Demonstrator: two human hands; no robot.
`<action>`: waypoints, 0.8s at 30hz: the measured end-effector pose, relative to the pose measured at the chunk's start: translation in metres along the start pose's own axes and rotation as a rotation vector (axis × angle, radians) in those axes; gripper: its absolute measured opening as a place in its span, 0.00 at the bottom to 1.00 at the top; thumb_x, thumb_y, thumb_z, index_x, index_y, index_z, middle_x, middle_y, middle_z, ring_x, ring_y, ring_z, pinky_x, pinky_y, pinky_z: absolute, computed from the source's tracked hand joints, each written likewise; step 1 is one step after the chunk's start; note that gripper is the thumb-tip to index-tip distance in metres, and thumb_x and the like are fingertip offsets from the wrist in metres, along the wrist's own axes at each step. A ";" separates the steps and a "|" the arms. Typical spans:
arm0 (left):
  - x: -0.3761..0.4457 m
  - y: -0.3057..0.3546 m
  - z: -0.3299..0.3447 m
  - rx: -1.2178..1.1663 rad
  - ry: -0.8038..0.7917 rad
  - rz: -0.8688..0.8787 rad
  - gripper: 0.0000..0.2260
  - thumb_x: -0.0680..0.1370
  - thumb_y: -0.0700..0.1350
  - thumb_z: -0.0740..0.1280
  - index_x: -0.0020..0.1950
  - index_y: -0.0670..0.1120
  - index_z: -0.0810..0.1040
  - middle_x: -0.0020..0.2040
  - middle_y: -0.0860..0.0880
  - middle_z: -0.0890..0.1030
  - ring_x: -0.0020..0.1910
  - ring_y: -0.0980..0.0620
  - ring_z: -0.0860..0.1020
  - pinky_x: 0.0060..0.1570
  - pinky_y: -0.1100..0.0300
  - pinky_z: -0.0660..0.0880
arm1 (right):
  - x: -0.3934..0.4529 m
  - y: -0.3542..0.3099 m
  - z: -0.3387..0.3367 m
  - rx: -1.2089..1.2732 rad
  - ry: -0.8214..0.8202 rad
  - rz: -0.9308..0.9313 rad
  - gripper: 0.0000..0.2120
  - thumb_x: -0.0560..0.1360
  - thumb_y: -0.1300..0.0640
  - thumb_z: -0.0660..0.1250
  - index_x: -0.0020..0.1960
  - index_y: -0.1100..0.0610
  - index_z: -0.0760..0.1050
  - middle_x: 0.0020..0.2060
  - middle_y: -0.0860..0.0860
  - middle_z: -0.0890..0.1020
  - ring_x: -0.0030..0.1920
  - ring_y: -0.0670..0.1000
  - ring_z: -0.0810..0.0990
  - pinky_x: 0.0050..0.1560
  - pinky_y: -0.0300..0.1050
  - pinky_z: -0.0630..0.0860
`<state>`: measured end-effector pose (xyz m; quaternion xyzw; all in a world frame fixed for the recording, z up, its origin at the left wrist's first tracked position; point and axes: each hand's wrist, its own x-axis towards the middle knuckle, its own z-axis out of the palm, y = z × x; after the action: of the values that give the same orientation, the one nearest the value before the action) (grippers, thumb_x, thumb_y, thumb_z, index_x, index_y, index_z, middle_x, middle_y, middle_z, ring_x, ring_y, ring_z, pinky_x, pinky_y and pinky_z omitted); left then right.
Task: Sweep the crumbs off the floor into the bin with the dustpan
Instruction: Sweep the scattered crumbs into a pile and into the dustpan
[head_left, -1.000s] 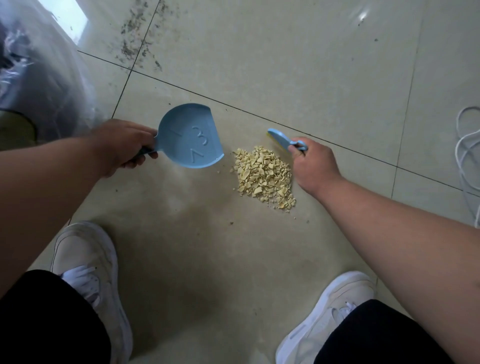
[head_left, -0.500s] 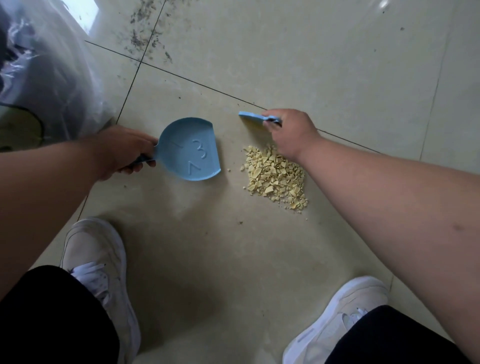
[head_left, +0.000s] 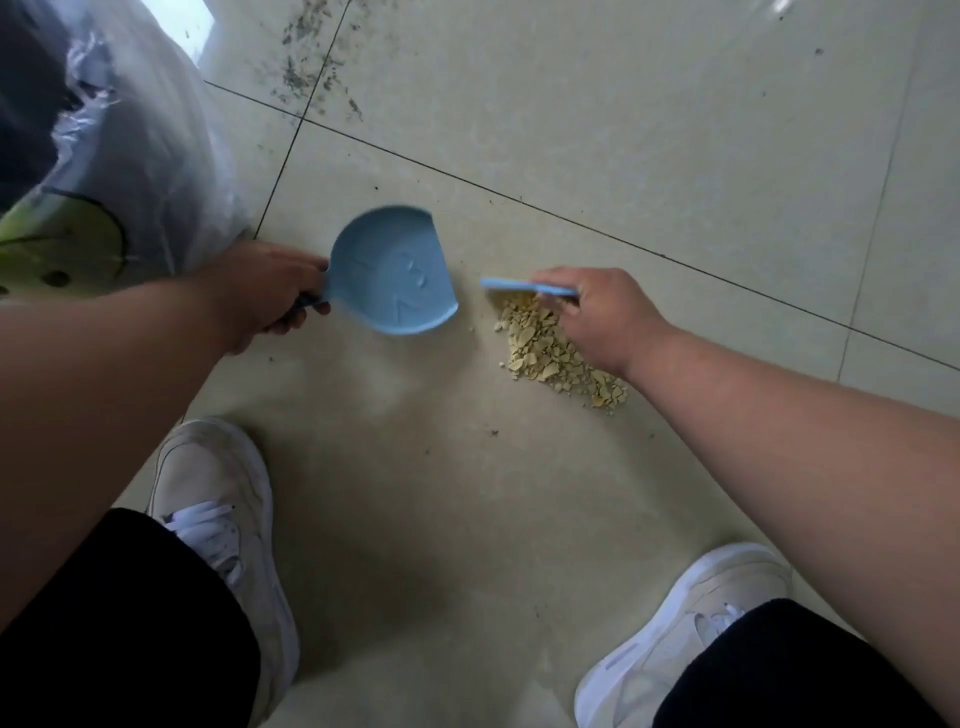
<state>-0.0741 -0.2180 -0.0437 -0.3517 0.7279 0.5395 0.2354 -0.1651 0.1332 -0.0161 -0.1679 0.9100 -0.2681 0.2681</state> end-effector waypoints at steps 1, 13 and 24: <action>0.001 -0.001 -0.001 -0.061 0.029 0.006 0.09 0.77 0.44 0.70 0.52 0.48 0.89 0.41 0.44 0.82 0.28 0.51 0.71 0.28 0.62 0.65 | 0.000 -0.007 0.001 0.045 0.106 0.039 0.13 0.82 0.53 0.66 0.64 0.50 0.83 0.47 0.51 0.86 0.41 0.50 0.80 0.45 0.46 0.78; 0.006 0.007 -0.003 -0.100 0.082 -0.019 0.08 0.76 0.42 0.68 0.48 0.47 0.87 0.41 0.44 0.82 0.25 0.53 0.70 0.25 0.64 0.63 | -0.002 -0.063 0.102 0.976 0.308 0.695 0.12 0.75 0.49 0.71 0.38 0.56 0.80 0.37 0.56 0.87 0.42 0.61 0.88 0.42 0.70 0.84; 0.006 0.005 0.005 -0.019 0.058 -0.020 0.09 0.79 0.42 0.67 0.51 0.48 0.87 0.42 0.44 0.81 0.29 0.51 0.70 0.30 0.62 0.64 | -0.018 -0.006 0.054 0.992 0.400 0.759 0.08 0.77 0.51 0.71 0.41 0.53 0.82 0.45 0.58 0.88 0.46 0.60 0.88 0.49 0.67 0.84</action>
<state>-0.0820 -0.2138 -0.0463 -0.3767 0.7256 0.5337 0.2161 -0.1186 0.1150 -0.0443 0.3614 0.7068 -0.5686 0.2155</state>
